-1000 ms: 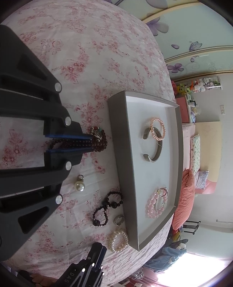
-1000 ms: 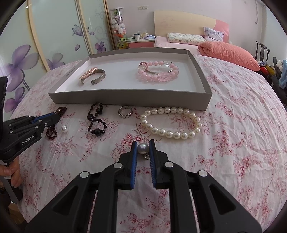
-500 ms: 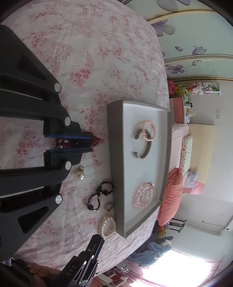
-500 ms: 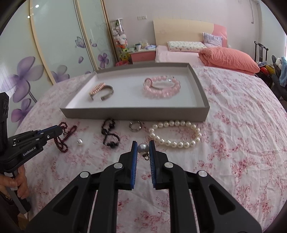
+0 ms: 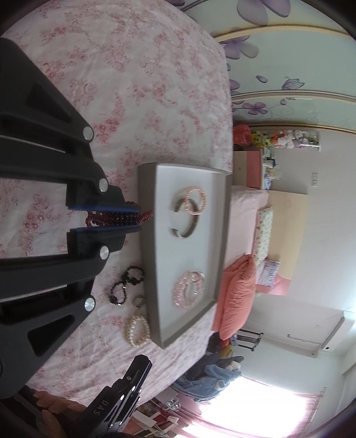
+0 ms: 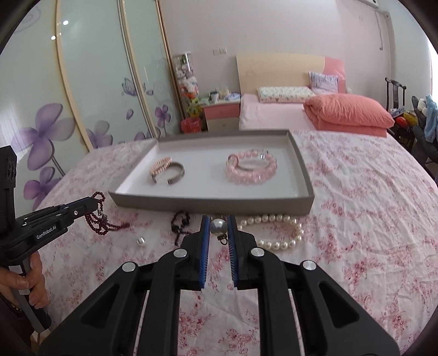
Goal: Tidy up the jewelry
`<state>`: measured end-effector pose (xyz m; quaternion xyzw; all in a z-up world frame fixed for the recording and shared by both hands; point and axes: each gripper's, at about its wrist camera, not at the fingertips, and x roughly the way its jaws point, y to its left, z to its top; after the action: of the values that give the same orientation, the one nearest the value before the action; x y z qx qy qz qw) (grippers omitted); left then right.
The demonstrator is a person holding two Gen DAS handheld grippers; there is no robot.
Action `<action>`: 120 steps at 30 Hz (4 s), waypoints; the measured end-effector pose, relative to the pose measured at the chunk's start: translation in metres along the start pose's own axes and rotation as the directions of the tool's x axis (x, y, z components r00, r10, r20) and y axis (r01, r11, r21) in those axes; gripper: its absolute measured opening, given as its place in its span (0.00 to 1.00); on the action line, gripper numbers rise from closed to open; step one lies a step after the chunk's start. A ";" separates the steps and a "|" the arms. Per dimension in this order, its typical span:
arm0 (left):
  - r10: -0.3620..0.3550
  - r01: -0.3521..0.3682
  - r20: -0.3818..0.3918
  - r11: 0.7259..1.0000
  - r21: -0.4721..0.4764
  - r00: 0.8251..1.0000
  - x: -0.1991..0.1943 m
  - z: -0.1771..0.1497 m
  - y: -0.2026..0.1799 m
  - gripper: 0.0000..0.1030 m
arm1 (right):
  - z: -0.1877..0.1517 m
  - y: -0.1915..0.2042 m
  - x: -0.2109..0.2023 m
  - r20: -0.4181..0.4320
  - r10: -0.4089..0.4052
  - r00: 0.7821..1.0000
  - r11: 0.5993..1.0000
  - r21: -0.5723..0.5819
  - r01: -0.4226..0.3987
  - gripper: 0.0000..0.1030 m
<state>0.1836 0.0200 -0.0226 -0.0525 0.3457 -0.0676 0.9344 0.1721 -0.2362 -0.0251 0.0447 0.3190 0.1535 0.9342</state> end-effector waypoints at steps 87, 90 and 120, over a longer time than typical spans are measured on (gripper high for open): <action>0.100 -0.098 0.132 0.995 -0.020 0.986 0.065 0.089 0.004 0.23 | 0.070 -0.033 0.063 0.090 -0.069 0.994 0.994 0.093 0.061 0.38; 0.093 -0.091 0.129 0.996 -0.017 0.987 0.052 0.078 0.005 0.28 | 0.064 -0.038 0.053 0.082 -0.080 0.993 0.993 0.093 0.072 0.38; -0.009 0.024 -0.087 0.984 0.175 0.996 0.040 -0.021 -0.025 0.70 | -0.009 -0.057 0.074 -0.225 -0.183 0.957 0.983 -0.010 0.185 0.10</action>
<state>0.1979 -0.0123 -0.0603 0.0305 0.3779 -0.1078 0.9190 0.2366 -0.2671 -0.0859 0.0022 0.4264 0.0682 0.9019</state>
